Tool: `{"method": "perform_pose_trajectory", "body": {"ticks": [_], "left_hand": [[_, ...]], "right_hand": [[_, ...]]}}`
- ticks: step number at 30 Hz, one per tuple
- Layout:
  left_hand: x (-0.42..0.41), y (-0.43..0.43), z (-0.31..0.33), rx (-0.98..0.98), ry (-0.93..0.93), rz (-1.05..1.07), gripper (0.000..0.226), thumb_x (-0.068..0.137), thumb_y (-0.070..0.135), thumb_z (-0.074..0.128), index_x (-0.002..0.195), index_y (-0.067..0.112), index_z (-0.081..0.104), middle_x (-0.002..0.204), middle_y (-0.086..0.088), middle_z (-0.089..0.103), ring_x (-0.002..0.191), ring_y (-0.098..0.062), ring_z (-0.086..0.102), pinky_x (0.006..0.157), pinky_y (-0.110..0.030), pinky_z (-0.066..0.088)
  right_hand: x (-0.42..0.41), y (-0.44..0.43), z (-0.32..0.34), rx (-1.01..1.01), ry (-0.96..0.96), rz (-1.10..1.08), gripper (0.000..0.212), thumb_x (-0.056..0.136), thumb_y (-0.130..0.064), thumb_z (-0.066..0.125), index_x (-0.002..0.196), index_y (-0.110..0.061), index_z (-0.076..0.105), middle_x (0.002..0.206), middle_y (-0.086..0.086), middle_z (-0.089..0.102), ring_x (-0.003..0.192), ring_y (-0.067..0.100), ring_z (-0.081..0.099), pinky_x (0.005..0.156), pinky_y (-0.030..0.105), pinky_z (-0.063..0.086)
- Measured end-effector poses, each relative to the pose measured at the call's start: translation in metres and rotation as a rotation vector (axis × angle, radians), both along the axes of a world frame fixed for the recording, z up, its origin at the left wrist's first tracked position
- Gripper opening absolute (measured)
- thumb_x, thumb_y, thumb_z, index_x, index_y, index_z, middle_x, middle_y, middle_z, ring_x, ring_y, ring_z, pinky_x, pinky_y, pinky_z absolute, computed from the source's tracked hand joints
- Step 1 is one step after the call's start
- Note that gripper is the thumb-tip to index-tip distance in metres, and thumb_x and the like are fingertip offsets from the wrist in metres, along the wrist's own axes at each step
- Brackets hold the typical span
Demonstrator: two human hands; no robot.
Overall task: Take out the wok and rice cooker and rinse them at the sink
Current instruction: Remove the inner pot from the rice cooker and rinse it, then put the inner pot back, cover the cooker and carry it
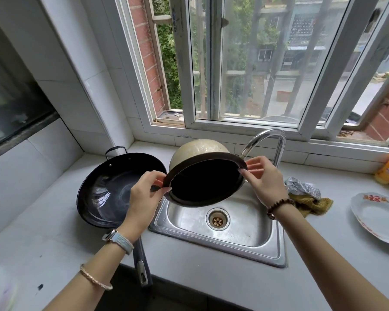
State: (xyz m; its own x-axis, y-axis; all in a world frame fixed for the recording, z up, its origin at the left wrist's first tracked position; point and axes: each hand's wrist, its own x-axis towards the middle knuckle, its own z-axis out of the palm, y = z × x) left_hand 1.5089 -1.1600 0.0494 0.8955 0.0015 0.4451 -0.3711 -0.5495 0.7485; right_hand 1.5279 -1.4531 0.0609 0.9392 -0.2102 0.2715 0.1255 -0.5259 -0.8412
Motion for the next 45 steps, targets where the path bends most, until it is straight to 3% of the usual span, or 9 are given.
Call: {"method": "perform_pose_trajectory", "body": {"ticks": [7, 13, 16, 18, 23, 26, 32, 36, 45], "left_hand": [[-0.013, 0.007, -0.004, -0.159, 0.137, 0.122, 0.021, 0.080, 0.008, 0.075, 0.094, 0.021, 0.066, 0.086, 0.009, 0.069, 0.086, -0.008, 0.066, 0.079, -0.030, 0.057], [-0.020, 0.021, 0.008, -0.130, 0.208, 0.187, 0.023, 0.083, 0.013, 0.073, 0.105, 0.020, 0.069, 0.095, 0.006, 0.070, 0.087, -0.005, 0.066, 0.074, -0.012, 0.052], [-0.029, 0.040, 0.013, -0.143, 0.282, 0.203, 0.021, 0.084, 0.017, 0.073, 0.104, 0.026, 0.070, 0.093, 0.006, 0.071, 0.089, -0.010, 0.067, 0.082, -0.028, 0.056], [-0.041, 0.049, 0.018, -0.225, 0.350, 0.192, 0.020, 0.085, 0.014, 0.072, 0.095, 0.031, 0.071, 0.091, 0.001, 0.072, 0.088, -0.018, 0.069, 0.075, -0.034, 0.059], [-0.080, 0.083, 0.030, -0.396, 0.408, 0.291, 0.019, 0.085, 0.003, 0.069, 0.098, 0.017, 0.067, 0.092, -0.009, 0.067, 0.079, -0.015, 0.064, 0.062, -0.018, 0.056], [-0.113, 0.119, 0.031, -0.411, 0.432, 0.378, 0.021, 0.084, 0.006, 0.072, 0.104, 0.011, 0.068, 0.097, -0.011, 0.069, 0.088, -0.021, 0.066, 0.074, -0.030, 0.059], [-0.201, 0.205, 0.029, -0.491, 0.433, 0.531, 0.013, 0.085, 0.007, 0.070, 0.095, 0.016, 0.069, 0.089, -0.005, 0.069, 0.081, -0.021, 0.068, 0.072, -0.033, 0.059], [-0.265, 0.265, 0.025, -0.529, 0.422, 0.654, 0.026, 0.086, 0.004, 0.068, 0.112, 0.002, 0.065, 0.096, -0.010, 0.068, 0.071, -0.011, 0.066, 0.060, -0.015, 0.054], [-0.359, 0.361, 0.040, -0.611, 0.367, 0.812, 0.016, 0.082, 0.004, 0.073, 0.097, 0.007, 0.067, 0.074, -0.002, 0.073, 0.064, -0.009, 0.071, 0.060, -0.018, 0.056]], "right_hand": [[0.007, 0.001, 0.000, -0.055, 0.042, 0.133, 0.017, 0.082, -0.018, 0.073, 0.094, -0.018, 0.060, 0.082, -0.009, 0.064, 0.070, 0.004, 0.064, 0.058, 0.009, 0.046], [0.028, 0.014, 0.020, -0.043, 0.139, 0.236, 0.016, 0.082, -0.022, 0.074, 0.095, -0.020, 0.066, 0.080, -0.004, 0.066, 0.069, 0.017, 0.064, 0.069, 0.032, 0.056], [0.037, 0.026, 0.030, -0.047, 0.221, 0.303, 0.017, 0.081, -0.022, 0.075, 0.096, -0.017, 0.068, 0.087, 0.007, 0.071, 0.075, 0.019, 0.065, 0.077, 0.039, 0.057], [0.039, 0.038, 0.038, -0.052, 0.254, 0.350, 0.023, 0.082, -0.022, 0.073, 0.102, -0.010, 0.070, 0.092, 0.011, 0.072, 0.080, 0.019, 0.066, 0.081, 0.039, 0.057], [0.029, 0.086, 0.047, -0.079, 0.304, 0.457, 0.031, 0.084, -0.024, 0.072, 0.111, -0.007, 0.070, 0.081, 0.000, 0.070, 0.064, 0.002, 0.060, 0.070, 0.016, 0.054], [0.016, 0.127, 0.048, -0.037, 0.373, 0.539, 0.032, 0.084, -0.021, 0.072, 0.112, -0.005, 0.069, 0.089, 0.016, 0.072, 0.070, 0.013, 0.061, 0.082, 0.030, 0.056], [-0.034, 0.237, 0.043, 0.059, 0.411, 0.690, 0.030, 0.084, -0.012, 0.071, 0.111, -0.002, 0.066, 0.089, 0.013, 0.068, 0.065, 0.009, 0.062, 0.067, 0.013, 0.055], [-0.079, 0.313, 0.036, 0.066, 0.386, 0.765, 0.026, 0.084, -0.009, 0.070, 0.110, -0.006, 0.067, 0.086, 0.008, 0.068, 0.060, -0.001, 0.062, 0.068, 0.011, 0.053], [-0.149, 0.439, 0.036, 0.256, 0.440, 0.870, 0.028, 0.083, -0.001, 0.069, 0.110, 0.005, 0.065, 0.088, 0.011, 0.069, 0.073, 0.013, 0.065, 0.081, 0.021, 0.056]]}}
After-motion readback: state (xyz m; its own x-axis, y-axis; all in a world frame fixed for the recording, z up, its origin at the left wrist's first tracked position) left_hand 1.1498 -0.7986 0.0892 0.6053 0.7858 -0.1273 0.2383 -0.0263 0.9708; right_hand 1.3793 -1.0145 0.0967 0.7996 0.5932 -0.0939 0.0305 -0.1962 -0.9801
